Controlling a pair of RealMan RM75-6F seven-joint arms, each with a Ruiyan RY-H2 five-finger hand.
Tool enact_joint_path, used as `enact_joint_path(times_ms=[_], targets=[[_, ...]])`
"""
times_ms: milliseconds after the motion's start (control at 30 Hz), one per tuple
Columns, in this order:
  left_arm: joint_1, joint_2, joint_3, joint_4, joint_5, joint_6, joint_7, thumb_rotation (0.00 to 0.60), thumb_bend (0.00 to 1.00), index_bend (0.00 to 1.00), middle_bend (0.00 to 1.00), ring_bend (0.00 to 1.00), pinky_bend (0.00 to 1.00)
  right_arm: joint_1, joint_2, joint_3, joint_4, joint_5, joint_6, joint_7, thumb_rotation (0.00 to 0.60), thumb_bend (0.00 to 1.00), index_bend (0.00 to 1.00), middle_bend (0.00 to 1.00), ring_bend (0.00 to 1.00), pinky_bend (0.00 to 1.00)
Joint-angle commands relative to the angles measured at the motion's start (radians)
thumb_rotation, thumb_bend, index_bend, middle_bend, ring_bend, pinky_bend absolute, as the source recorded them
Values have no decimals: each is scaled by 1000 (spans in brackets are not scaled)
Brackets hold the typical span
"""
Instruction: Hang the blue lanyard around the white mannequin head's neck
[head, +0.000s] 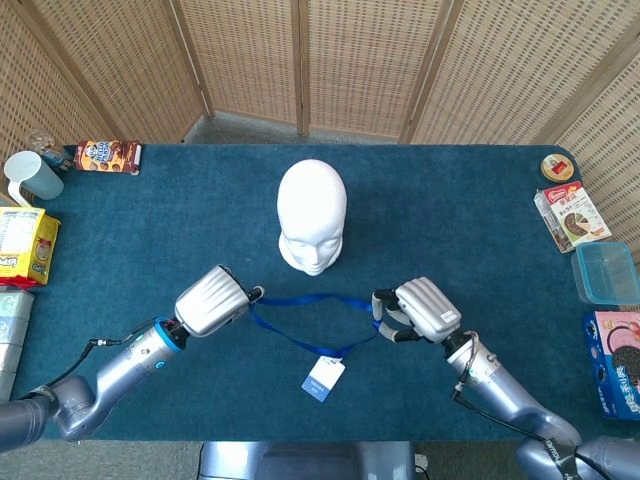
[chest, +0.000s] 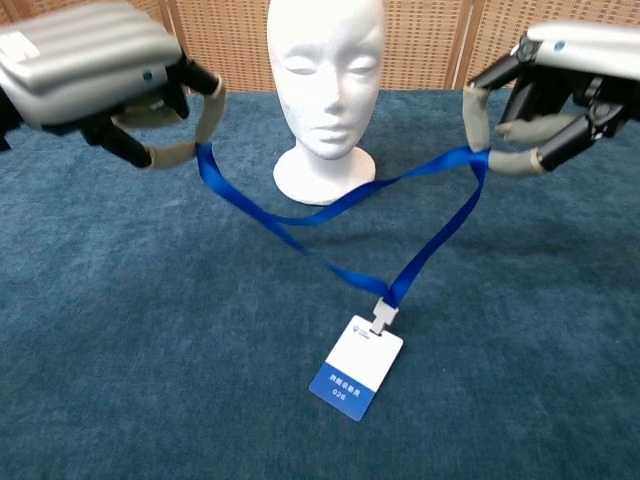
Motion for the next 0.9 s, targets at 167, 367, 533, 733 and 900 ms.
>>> enact_joint_path(times_ms=[167,367,533,733,900], targets=[[4,54,-44,-65,4,42,6,600,515,644,956,926,905,7,64,43,-57,6,14,74,600,461,747,1000,1000,1000],[2,97,-85,-110,0,67,11,600,514,644,956,926,905,21,105,84,-86,21,16,110,600,466,751,1000,1000,1000],[1,131,-123,-147,-15,83,14,600,514,644,956,926,905,35,145,118,-111,37,8,160,600,468,752,1000,1000,1000],[-3,169,-173,-177,-42,96,13,600,514,644,956,926,905,52,185,160,-123,62,-4,220,600,469,753,1000,1000,1000],[-6,195,-208,-201,-66,102,14,600,514,644,955,926,905,71,209,193,-130,79,-19,263,600,471,756,1000,1000,1000]])
